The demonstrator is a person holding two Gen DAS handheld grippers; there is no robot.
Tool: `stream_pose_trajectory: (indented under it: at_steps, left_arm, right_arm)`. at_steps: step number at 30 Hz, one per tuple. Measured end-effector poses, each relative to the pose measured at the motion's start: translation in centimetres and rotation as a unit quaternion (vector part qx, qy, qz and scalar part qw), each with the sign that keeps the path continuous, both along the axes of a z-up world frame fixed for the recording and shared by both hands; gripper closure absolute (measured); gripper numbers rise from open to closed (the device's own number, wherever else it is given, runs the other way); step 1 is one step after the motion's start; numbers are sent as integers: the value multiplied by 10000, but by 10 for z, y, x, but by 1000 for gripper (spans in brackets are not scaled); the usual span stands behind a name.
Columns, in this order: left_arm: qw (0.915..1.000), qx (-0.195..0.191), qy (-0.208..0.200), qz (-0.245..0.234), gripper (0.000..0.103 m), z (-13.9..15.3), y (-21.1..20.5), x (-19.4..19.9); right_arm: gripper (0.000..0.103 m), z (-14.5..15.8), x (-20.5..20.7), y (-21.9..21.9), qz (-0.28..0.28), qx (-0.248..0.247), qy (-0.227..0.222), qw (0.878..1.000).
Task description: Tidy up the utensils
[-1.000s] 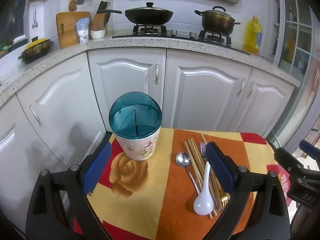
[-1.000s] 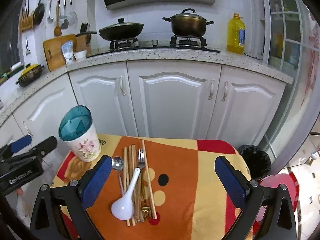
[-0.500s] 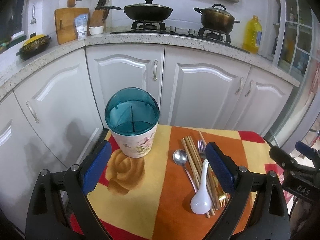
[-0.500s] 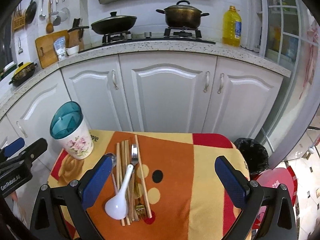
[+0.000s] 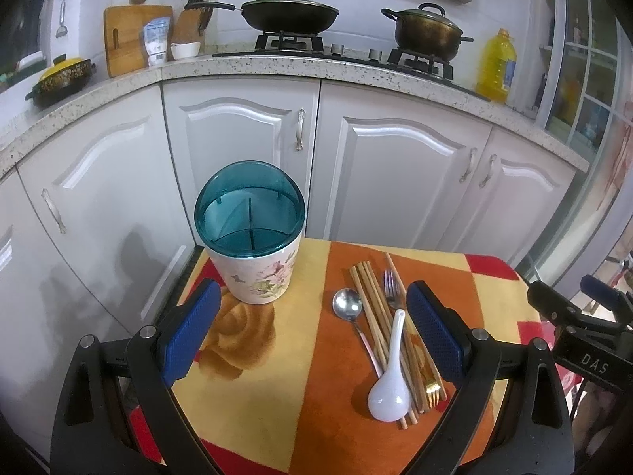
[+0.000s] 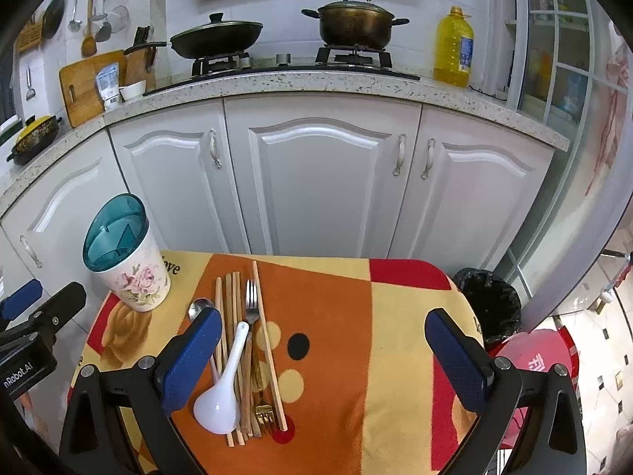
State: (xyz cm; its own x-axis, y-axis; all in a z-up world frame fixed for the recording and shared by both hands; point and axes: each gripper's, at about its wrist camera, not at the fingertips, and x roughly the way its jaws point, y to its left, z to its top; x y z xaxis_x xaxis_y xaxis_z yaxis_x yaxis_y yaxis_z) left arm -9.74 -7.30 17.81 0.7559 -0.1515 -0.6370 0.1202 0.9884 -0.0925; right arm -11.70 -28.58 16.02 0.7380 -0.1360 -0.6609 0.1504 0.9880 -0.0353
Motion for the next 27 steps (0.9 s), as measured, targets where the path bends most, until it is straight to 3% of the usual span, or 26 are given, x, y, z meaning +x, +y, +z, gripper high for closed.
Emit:
stream_pose_trajectory:
  at_steps: [10,16,27]
  left_arm:
    - [10000,62,10,-58,8,-4,-4,1]
    - [10000,70,11,-39,8,-5,-4,1]
    - [9999,106,33,-17,8,-9,-4,3]
  right_arm:
    - [0,-1,1,-2,-4,74,33,10000]
    - [0,5,-3,-4,65,282,-184,9994]
    - [0,-4,1,-5,123,340,117,9993]
